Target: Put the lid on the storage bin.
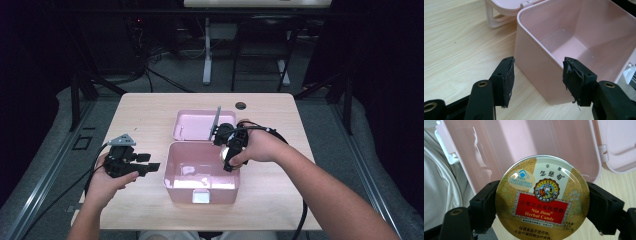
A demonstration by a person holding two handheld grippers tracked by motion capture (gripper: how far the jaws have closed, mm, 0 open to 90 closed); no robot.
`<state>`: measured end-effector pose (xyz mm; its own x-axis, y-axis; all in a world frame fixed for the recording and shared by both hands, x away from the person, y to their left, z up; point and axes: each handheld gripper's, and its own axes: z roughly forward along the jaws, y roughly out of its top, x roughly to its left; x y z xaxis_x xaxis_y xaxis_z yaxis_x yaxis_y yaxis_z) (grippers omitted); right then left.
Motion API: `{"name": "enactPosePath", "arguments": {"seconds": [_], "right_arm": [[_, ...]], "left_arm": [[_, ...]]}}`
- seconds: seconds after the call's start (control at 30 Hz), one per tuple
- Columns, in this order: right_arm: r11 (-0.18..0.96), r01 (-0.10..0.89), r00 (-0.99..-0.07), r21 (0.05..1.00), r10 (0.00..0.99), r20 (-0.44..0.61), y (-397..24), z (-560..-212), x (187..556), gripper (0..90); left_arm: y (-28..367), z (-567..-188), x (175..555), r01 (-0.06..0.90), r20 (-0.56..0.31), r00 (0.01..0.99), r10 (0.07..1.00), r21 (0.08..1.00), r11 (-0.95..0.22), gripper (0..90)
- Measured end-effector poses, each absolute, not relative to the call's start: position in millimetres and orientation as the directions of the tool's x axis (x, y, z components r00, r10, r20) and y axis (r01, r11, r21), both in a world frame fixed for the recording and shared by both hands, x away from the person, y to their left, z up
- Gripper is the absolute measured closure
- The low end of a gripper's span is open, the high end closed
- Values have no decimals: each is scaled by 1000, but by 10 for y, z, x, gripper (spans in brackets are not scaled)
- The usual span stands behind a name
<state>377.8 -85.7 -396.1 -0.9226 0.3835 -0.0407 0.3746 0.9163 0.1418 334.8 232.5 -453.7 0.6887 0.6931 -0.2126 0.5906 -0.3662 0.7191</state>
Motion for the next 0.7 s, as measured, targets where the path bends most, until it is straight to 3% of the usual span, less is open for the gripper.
{"name": "enactPosePath", "arguments": {"seconds": [0.7], "right_arm": [[965,224,-970,138,235,-70,-725,-4061,3774,199]], "left_arm": [[2347,-4529,3349,589,-211,688,695,721,-364,430]]}}
